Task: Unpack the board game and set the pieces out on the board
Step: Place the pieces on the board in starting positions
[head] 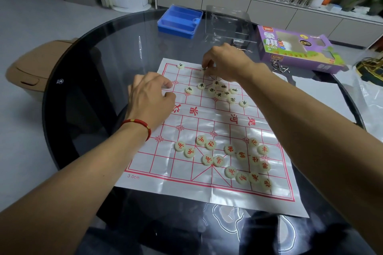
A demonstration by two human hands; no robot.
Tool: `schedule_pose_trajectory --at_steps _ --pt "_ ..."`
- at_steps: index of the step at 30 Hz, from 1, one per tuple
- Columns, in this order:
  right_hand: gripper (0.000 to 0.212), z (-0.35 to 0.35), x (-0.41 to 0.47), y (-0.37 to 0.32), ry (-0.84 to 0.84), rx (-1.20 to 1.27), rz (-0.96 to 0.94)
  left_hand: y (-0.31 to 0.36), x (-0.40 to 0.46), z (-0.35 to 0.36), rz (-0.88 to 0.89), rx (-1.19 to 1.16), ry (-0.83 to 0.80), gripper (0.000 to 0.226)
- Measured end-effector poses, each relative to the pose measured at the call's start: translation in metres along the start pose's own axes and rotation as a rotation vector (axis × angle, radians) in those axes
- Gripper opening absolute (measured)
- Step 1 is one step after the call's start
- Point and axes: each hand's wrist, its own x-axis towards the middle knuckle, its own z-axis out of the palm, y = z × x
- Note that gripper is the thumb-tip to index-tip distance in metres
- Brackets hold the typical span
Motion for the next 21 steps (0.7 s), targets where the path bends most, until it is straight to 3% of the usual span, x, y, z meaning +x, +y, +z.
schedule_pose_trajectory --at_steps 8,14,21 --pt "0.025 -0.001 0.001 -0.002 0.019 -0.026 -0.004 -0.004 0.002 -0.001 -0.018 -0.085 0.001 0.025" --pt "0.019 -0.007 -0.016 -0.008 0.133 0.049 -0.056 -0.007 0.004 -0.004 -0.1 -0.266 0.023 0.029" --pt "0.033 -0.006 -0.03 -0.037 -0.037 0.087 -0.19 -0.005 0.001 -0.021 -0.246 -0.509 0.075 0.029"
